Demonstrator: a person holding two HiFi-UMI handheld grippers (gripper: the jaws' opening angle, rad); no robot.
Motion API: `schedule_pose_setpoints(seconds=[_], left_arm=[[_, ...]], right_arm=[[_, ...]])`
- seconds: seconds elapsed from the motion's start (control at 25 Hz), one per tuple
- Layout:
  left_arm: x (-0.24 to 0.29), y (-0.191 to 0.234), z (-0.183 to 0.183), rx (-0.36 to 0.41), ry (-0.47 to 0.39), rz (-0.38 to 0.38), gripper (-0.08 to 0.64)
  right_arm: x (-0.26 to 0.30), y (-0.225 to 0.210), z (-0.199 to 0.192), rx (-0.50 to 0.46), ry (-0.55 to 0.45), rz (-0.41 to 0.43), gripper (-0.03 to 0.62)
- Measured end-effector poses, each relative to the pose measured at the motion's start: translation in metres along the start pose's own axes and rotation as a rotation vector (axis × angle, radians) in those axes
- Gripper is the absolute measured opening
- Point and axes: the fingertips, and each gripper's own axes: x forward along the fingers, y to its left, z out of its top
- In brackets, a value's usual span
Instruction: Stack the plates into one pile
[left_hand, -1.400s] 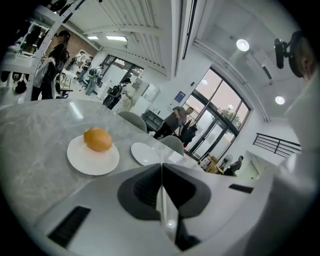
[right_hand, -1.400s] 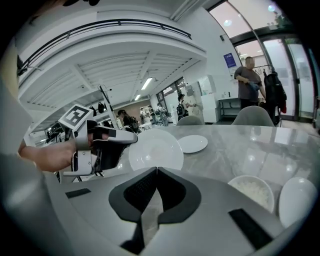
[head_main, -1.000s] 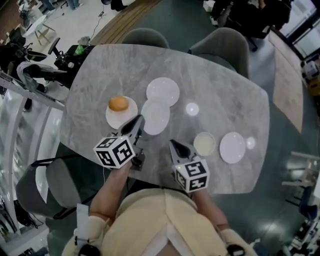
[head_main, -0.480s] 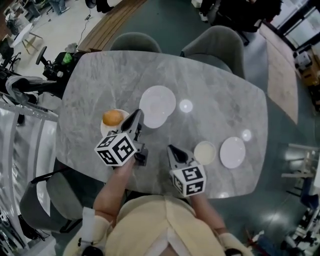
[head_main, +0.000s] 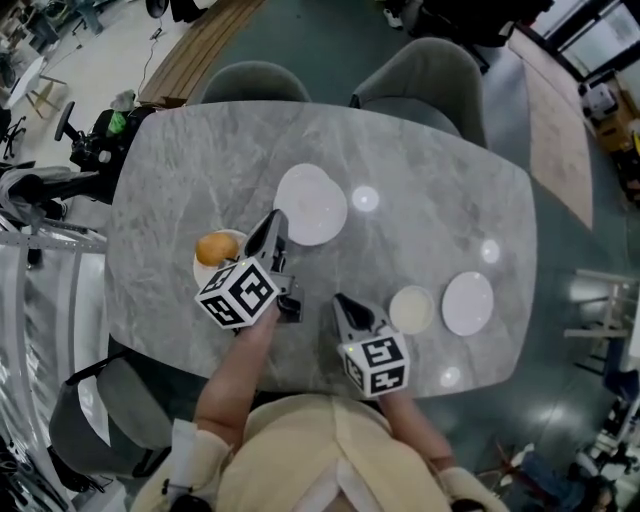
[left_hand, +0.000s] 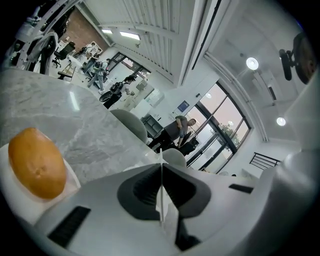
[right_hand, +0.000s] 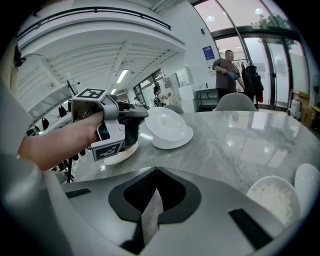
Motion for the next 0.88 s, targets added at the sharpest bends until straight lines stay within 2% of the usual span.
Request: schedule_pose_setpoints(seconds=[0.32,0.64,0.88], left_arm=[[0.008,0.021,-0.002,-0.069,-0.023,0.082,0.011],[0.008,0.046,-0.012,-0.052,-0.014,0.199,0.011],[0.009,0.062,-0.028,-0.059,0.046,0.281,0.014]], right_arm=[[0.006,-0.006,-0.002,0.008,0.017,-0.012,0.005],[0.011,-0.003,-0.007,0.009,0.04,-0.002,0.005],[0.012,-0.001,-0.01,0.008,0.052,0.002,0.005]])
